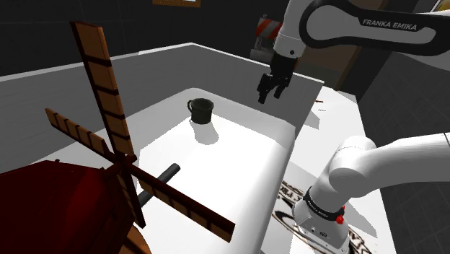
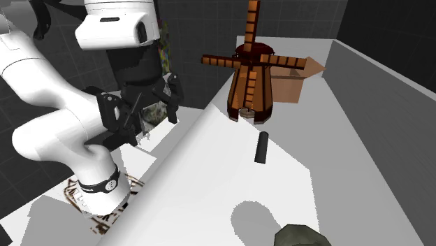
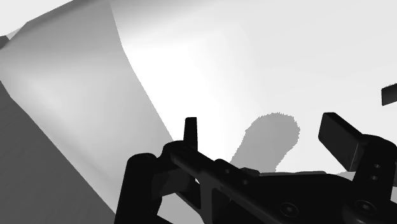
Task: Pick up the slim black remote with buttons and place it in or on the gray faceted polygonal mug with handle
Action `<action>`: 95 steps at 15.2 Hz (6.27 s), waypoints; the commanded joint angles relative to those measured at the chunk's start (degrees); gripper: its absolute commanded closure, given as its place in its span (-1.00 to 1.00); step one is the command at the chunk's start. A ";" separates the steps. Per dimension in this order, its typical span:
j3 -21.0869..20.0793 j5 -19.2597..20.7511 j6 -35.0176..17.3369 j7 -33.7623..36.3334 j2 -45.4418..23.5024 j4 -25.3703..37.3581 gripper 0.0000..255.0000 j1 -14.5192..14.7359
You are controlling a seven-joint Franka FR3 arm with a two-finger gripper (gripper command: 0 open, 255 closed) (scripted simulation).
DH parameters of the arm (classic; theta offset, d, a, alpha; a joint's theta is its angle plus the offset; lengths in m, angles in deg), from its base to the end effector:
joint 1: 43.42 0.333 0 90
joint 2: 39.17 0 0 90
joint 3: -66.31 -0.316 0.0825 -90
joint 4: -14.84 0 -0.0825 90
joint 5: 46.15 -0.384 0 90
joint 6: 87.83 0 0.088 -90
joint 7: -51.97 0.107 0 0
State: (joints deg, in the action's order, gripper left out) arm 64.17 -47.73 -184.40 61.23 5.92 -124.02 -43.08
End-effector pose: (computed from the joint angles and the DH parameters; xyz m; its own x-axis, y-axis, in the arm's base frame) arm 0.3158 0.0191 0.5688 0.9903 -0.1308 0.0477 -0.1306 -0.9914 -0.0089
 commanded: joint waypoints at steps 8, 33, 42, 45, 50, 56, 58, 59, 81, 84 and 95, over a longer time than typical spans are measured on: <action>-13.01 -6.71 -4.40 20.93 2.64 -5.68 -1.00 -0.03; -65.65 29.88 -14.07 122.06 -63.94 24.87 -1.00 -17.01; -52.95 39.15 -9.85 134.99 -78.58 37.96 -1.00 -1.31; -52.25 40.11 -11.56 135.56 -79.34 36.68 -1.00 -1.40; -51.86 40.64 -12.43 135.87 -79.77 36.07 -1.00 -1.42; -51.86 40.64 -12.42 135.87 -79.78 36.07 1.00 -1.41; -51.69 40.75 -12.20 135.77 -80.07 36.59 1.00 -1.17; -51.67 40.77 -12.30 135.77 -80.06 36.48 1.00 -1.24; -56.32 34.72 -3.74 131.30 -73.62 41.21 1.00 -3.89; -56.88 33.88 -2.02 130.54 -72.78 42.54 1.00 -4.07; -58.23 31.61 4.86 128.07 -70.57 48.69 1.00 -3.84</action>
State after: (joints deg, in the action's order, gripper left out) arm 5.92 -16.09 -180.23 189.54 -64.62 -76.11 -47.09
